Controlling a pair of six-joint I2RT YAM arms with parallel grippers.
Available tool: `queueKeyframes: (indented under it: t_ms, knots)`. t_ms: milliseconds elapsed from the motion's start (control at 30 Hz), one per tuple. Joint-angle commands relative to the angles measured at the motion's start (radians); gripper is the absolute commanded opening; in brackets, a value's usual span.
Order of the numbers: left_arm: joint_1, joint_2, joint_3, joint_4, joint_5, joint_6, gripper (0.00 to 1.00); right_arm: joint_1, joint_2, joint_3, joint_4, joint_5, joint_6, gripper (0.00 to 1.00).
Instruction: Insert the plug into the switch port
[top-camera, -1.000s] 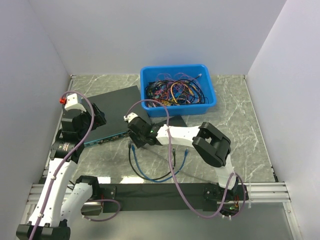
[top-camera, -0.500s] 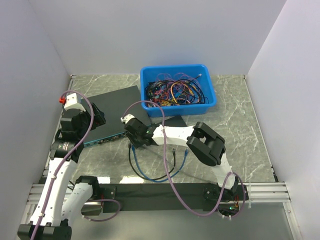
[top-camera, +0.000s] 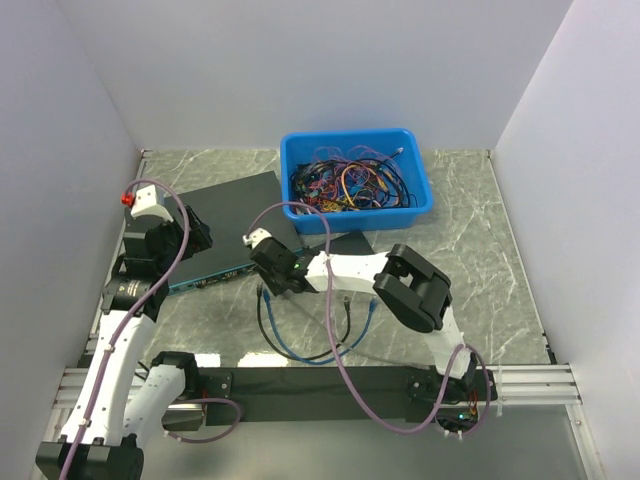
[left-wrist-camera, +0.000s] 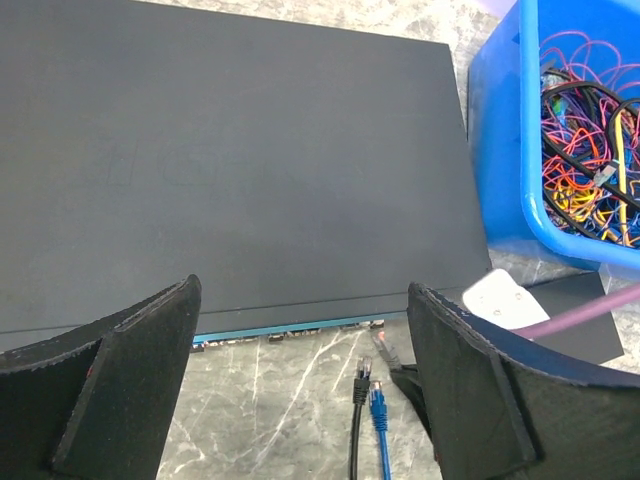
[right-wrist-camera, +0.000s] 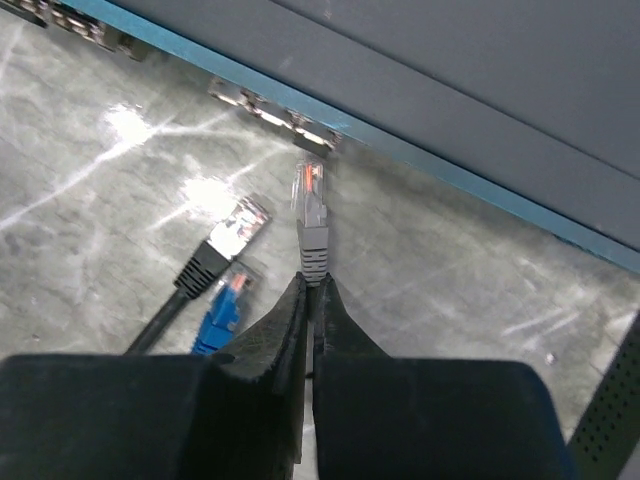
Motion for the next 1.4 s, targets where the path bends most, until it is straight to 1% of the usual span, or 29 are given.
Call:
queueKeyframes:
  t_ms: [0, 233, 367, 467, 567, 600, 633, 667, 700, 733, 800, 867, 900, 967, 1000, 1033, 1067, 1100, 1167, 1200, 1267, 1300, 1367]
  knots:
    - [0.005, 0.009, 0.006, 0.025, 0.002, 0.013, 0.89, 0.006, -0.088, -0.028, 0.016, 0.065, -0.01, 0.0]
    - [0.005, 0.006, 0.001, 0.028, 0.005, 0.009, 0.87, 0.008, -0.268, -0.171, 0.078, 0.08, -0.03, 0.0]
    - [0.005, -0.008, 0.003, 0.045, 0.034, 0.004, 0.87, -0.004, -0.426, -0.247, 0.108, 0.085, -0.05, 0.0]
    - [0.004, -0.018, 0.013, 0.071, 0.093, -0.016, 0.87, -0.034, -0.531, -0.307, 0.128, 0.061, -0.04, 0.0]
    - [0.002, -0.034, 0.013, 0.106, 0.191, -0.042, 0.88, -0.072, -0.621, -0.363, 0.148, -0.001, -0.019, 0.0]
    - [0.002, -0.037, 0.01, 0.14, 0.244, -0.053, 0.89, -0.108, -0.646, -0.392, 0.156, -0.028, -0.01, 0.0]
    - [0.001, -0.041, 0.007, 0.156, 0.267, -0.059, 0.93, -0.129, -0.69, -0.409, 0.167, -0.097, 0.013, 0.0]
    - [0.001, -0.043, 0.003, 0.172, 0.287, -0.065, 0.94, -0.156, -0.715, -0.427, 0.199, -0.149, 0.027, 0.0]
    - [-0.002, -0.041, 0.0, 0.204, 0.332, -0.079, 0.94, -0.21, -0.739, -0.471, 0.217, -0.198, 0.042, 0.0]
    - [-0.005, -0.029, -0.002, 0.226, 0.355, -0.083, 0.93, -0.243, -0.787, -0.496, 0.24, -0.308, 0.073, 0.0]
    - [-0.027, -0.008, -0.002, 0.263, 0.404, -0.094, 0.92, -0.312, -0.828, -0.55, 0.303, -0.373, 0.101, 0.0]
    - [-0.053, 0.044, 0.012, 0.272, 0.43, -0.1, 0.91, -0.328, -0.864, -0.564, 0.306, -0.404, 0.108, 0.0]
    - [-0.09, 0.076, 0.018, 0.281, 0.43, -0.102, 0.9, -0.334, -0.878, -0.564, 0.3, -0.407, 0.102, 0.0]
    - [-0.14, 0.104, 0.035, 0.291, 0.4, -0.106, 0.88, -0.336, -0.885, -0.574, 0.303, -0.433, 0.101, 0.0]
    - [-0.194, 0.127, 0.039, 0.297, 0.384, -0.109, 0.88, -0.337, -0.89, -0.582, 0.312, -0.449, 0.104, 0.0]
    - [-0.219, 0.136, 0.042, 0.321, 0.375, -0.113, 0.88, -0.345, -0.896, -0.588, 0.337, -0.469, 0.119, 0.0]
    - [-0.243, 0.147, 0.041, 0.34, 0.377, -0.125, 0.88, -0.354, -0.895, -0.606, 0.355, -0.537, 0.128, 0.0]
    - [-0.286, 0.169, 0.038, 0.356, 0.383, -0.131, 0.88, -0.36, -0.896, -0.617, 0.377, -0.57, 0.153, 0.0]
    - [-0.324, 0.192, 0.027, 0.418, 0.407, -0.155, 0.86, -0.382, -0.898, -0.643, 0.438, -0.639, 0.176, 0.0]
    - [-0.35, 0.215, 0.024, 0.441, 0.416, -0.165, 0.86, -0.388, -0.899, -0.653, 0.459, -0.698, 0.197, 0.0]
    - [-0.369, 0.233, 0.01, 0.505, 0.438, -0.198, 0.83, -0.402, -0.899, -0.673, 0.515, -0.739, 0.216, 0.0]
    - [-0.383, 0.247, 0.006, 0.519, 0.438, -0.209, 0.82, -0.403, -0.898, -0.676, 0.53, -0.777, 0.223, 0.0]
    - [-0.392, 0.255, -0.002, 0.548, 0.44, -0.229, 0.77, -0.406, -0.892, -0.676, 0.547, -0.797, 0.236, 0.0]
